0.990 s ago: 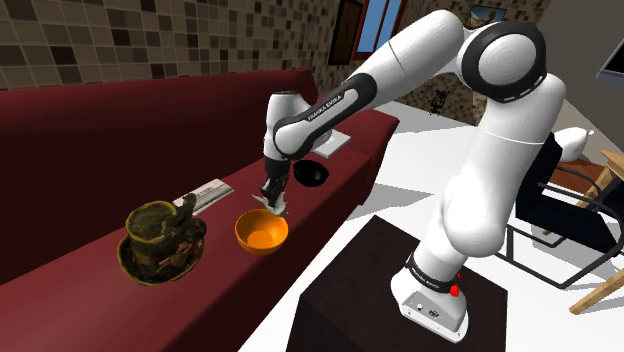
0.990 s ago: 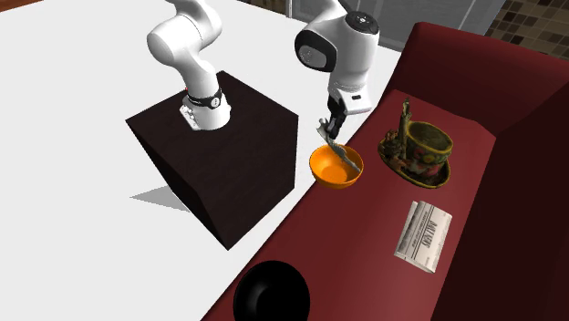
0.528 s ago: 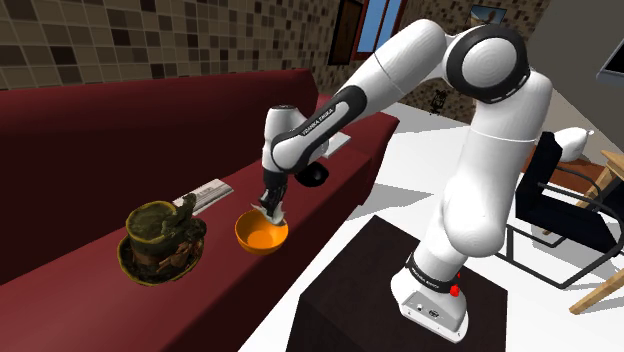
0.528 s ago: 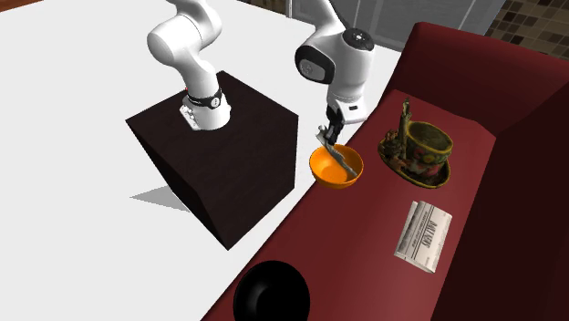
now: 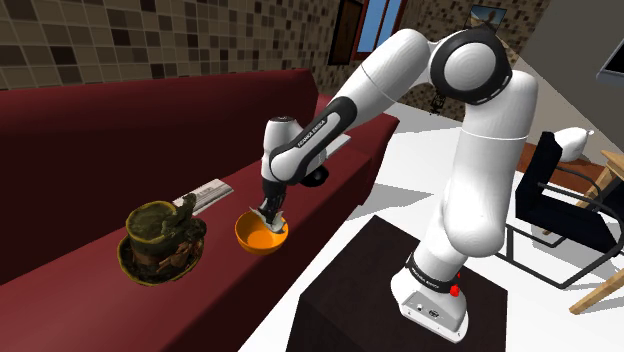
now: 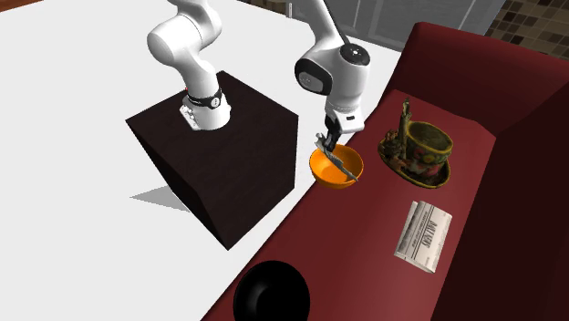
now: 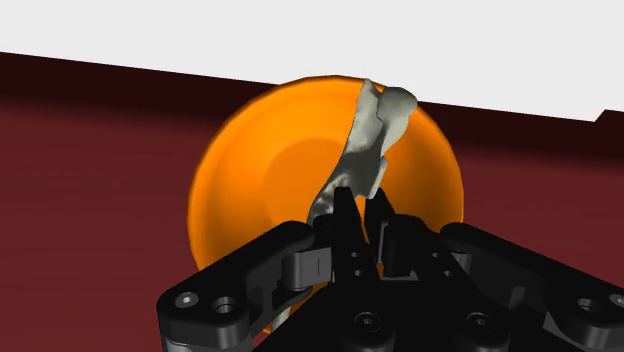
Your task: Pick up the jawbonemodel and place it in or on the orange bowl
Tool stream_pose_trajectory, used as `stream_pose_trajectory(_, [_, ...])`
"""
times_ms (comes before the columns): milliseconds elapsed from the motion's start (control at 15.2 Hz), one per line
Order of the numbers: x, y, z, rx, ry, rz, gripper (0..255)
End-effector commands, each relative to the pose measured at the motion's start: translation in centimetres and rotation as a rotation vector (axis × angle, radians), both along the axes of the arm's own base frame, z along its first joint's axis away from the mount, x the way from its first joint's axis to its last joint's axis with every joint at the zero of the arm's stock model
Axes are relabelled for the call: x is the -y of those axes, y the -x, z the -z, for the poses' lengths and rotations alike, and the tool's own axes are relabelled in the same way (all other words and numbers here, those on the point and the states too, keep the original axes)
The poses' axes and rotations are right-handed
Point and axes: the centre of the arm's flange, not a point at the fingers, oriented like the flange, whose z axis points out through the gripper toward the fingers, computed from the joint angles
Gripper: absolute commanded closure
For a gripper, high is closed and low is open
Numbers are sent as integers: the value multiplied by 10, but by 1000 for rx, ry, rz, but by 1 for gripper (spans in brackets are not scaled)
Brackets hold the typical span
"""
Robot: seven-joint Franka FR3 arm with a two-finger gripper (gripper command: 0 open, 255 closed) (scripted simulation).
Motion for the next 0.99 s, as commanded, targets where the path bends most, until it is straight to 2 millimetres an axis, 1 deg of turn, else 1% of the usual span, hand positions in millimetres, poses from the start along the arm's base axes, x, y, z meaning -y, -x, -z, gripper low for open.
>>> stream_pose_trajectory(0, [0, 0, 1, 0, 0, 0, 255])
stream_pose_trajectory(264, [0, 0, 1, 0, 0, 0, 255])
stream_pose_trajectory(330, [0, 0, 1, 0, 0, 0, 0])
stream_pose_trajectory(660, [0, 0, 1, 0, 0, 0, 0])
stream_pose_trajectory(858, [3, -2, -39, 0, 0, 0, 0])
stream_pose_trajectory(924, [3, -3, -49, 0, 0, 0, 0])
